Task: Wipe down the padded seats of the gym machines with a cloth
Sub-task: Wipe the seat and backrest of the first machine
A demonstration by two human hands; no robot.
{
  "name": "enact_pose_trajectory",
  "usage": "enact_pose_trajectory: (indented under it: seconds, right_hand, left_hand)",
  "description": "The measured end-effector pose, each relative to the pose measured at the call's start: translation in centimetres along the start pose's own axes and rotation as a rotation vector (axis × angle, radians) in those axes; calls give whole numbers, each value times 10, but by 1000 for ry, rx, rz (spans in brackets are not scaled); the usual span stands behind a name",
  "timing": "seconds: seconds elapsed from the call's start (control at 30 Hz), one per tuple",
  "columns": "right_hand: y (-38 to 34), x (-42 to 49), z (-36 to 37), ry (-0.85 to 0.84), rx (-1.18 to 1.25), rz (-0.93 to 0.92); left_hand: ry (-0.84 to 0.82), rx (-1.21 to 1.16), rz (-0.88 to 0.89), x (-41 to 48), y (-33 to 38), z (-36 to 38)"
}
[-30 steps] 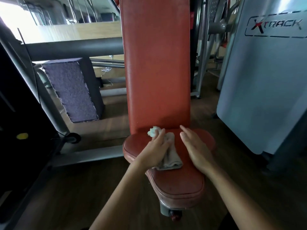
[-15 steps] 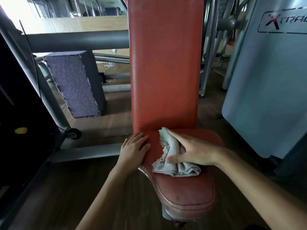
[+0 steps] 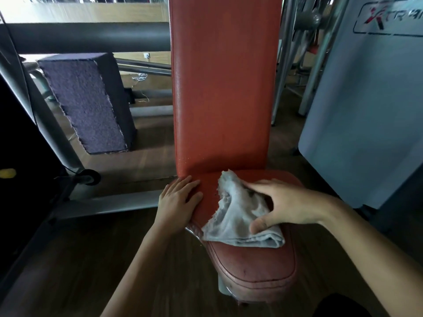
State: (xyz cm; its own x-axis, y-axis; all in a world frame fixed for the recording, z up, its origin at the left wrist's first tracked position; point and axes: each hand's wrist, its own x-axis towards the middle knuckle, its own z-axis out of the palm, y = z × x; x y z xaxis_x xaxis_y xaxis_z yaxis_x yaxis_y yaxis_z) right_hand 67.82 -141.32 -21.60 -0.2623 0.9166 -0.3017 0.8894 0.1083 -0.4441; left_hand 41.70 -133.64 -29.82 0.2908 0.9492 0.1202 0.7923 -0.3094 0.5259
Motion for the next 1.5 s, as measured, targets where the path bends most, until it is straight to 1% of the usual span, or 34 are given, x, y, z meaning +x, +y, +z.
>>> enact_pose_trajectory:
  seconds: [0.13,0.2,0.23,0.3,0.33,0.47,0.53,0.63,0.7,0.8,0.87,0.9,0.97,1.03,1.1,1.17,1.27,1.43,1.5]
  right_hand:
    - [8,-11,-32,-175,-22,77]
    - [5,-13,-43,-213,-54,94]
    - [-1,-13,-43,-182,-37,85]
    - [-15,-7,-31,-56,57,77]
    - [-20,-2,-19,1,67,69]
    - [-12,19,30,164,-93,2]
    - [-7,21,35,242,-79,13]
    - [-10,25,35,299,-122,24]
    - [-12,28,37,416,-96,36]
    - [-12,30,43,616,-26,61]
    - [-14,32,42,677,-46,111]
    - [-16,34,39,676,-57,146]
    - [-24,37,23,610,-27,241]
    - [-34,38,-2,460,69,354]
    - [-47,32,-31,354,197,399]
    - [-72,13,-64,362,241,366]
    - [-124,-33,-118,469,258,275]
    - [-204,-126,-203,607,197,59]
    - [-230,-164,-231,657,218,9]
  left_hand:
    - [-4,-8,1,0,1,-1]
    - [-10,-11,-4,0,1,-1]
    - [-13,-10,-6,0,1,-1]
    - [-10,-7,-10,1,1,-1]
    - [-8,-6,-11,1,1,0]
    - [14,0,1,1,-1,2]
    - [29,4,9,1,-3,4]
    - [76,0,14,0,-5,8]
    - [85,-10,12,-1,-4,7]
    - [19,-1,-15,-2,1,1]
    - [-81,51,-28,-3,6,-7]
    - [-138,89,-33,-2,9,-13]
    - [-258,116,-70,4,19,-33]
    - [-353,75,-144,10,32,-60]
    - [-392,20,-181,11,52,-93]
    - [-341,7,-170,3,76,-132]
    - [-174,29,-98,-16,120,-198]
    - [90,10,29,-61,191,-312]
    - [164,-15,55,-83,217,-352]
